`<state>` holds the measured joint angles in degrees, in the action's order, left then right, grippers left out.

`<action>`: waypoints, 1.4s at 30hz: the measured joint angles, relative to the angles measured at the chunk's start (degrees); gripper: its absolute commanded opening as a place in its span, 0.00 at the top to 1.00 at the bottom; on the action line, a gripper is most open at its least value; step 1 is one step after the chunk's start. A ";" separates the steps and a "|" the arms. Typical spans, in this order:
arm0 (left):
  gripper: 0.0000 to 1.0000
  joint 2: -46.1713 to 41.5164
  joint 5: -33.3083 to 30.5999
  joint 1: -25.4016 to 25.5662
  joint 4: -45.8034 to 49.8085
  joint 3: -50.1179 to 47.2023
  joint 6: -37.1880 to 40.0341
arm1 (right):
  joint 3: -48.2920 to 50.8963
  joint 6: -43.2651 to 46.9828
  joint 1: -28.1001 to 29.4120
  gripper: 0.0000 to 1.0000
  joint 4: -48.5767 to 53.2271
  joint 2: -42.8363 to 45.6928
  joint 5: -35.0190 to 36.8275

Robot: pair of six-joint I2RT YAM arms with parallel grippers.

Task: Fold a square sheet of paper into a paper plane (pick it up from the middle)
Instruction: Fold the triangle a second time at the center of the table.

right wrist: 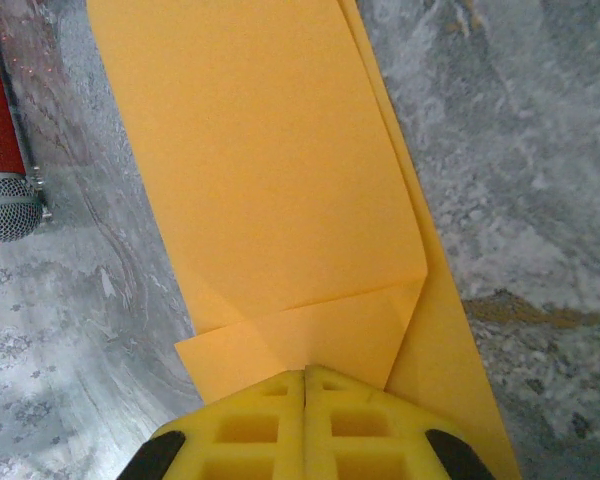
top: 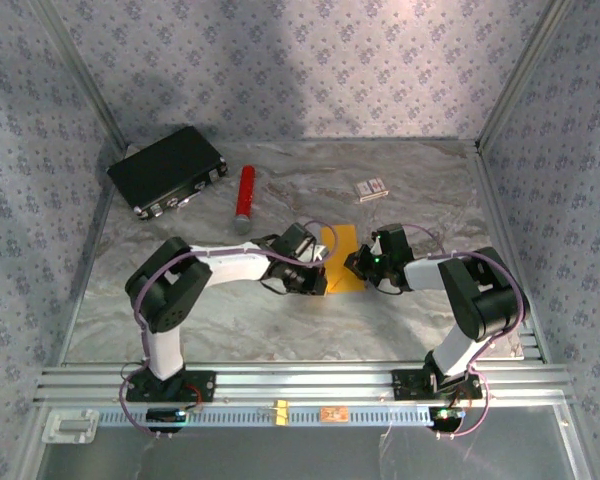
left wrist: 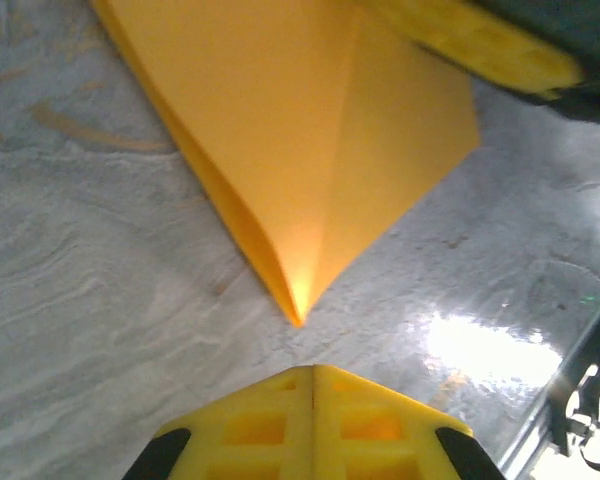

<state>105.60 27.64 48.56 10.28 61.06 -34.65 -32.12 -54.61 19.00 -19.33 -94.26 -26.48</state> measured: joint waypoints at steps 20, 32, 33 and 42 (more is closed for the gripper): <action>0.96 10.47 -0.85 -0.72 -2.49 9.62 -0.96 | 0.04 0.00 0.00 0.98 -0.07 0.07 -0.07; 0.99 8.39 -1.07 -0.87 -9.70 3.50 -1.01 | -1.05 4.22 -0.35 0.95 5.29 3.52 -0.33; 0.99 8.39 -1.05 -0.87 -9.73 3.50 -1.01 | -1.42 4.61 -0.09 0.95 5.51 3.89 -0.39; 1.00 8.39 -1.09 -0.87 -9.38 3.65 -0.96 | -1.99 5.49 4.52 0.97 7.10 3.15 0.33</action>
<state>113.99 26.55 47.68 0.91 64.71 -35.62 -34.11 -49.12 23.53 -12.23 -91.11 -26.15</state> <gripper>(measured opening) 0.042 0.052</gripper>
